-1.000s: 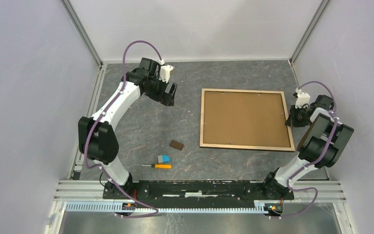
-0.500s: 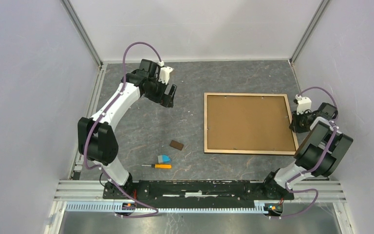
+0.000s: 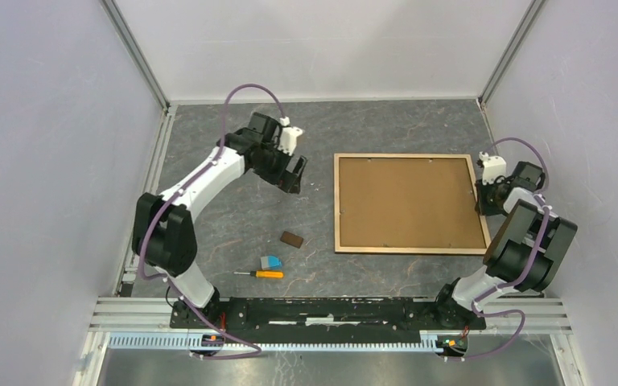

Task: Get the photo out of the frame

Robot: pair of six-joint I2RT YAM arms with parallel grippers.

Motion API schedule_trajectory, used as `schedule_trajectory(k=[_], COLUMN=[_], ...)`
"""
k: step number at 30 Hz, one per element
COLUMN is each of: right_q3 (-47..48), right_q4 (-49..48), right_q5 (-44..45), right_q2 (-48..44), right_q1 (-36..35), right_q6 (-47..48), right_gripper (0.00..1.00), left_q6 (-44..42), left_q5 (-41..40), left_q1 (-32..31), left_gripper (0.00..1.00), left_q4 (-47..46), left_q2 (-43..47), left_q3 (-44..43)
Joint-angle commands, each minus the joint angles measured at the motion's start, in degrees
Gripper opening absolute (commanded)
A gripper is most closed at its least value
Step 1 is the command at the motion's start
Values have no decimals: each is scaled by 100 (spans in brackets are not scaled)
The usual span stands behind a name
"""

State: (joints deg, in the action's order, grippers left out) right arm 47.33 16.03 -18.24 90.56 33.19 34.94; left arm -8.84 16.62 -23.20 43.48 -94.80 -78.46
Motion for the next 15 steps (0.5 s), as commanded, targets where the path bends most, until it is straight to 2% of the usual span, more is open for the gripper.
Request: schedule_trajectory(k=[1,5,10,13,15], right_q3=[-281,-167,-154,-163,-143], right_q4=[1596,1769,1952,2033,2083], right_q5=[-432,-534,-638,-713,-707], right_q2=[527,632,719,713,724], right_q1=[-581,-673,-707,-747,-793], right_q6=[-295,-467,-490,-425,-386], right_gripper=[0,6,16,29,34], left_q6=[816,1532,1936,2041,2088], left_q5=[180,76,-373,-363,-309], left_q1=[-344,-565,-712,-730,-769], left_gripper=[100,99,94,90,89], left_q4=[-956,-1409,-1431,-1444,-1432], left_q2=[-466,-982,-1668,-1936,-2115], left_q3=[-153,-473,-794,-835,-847])
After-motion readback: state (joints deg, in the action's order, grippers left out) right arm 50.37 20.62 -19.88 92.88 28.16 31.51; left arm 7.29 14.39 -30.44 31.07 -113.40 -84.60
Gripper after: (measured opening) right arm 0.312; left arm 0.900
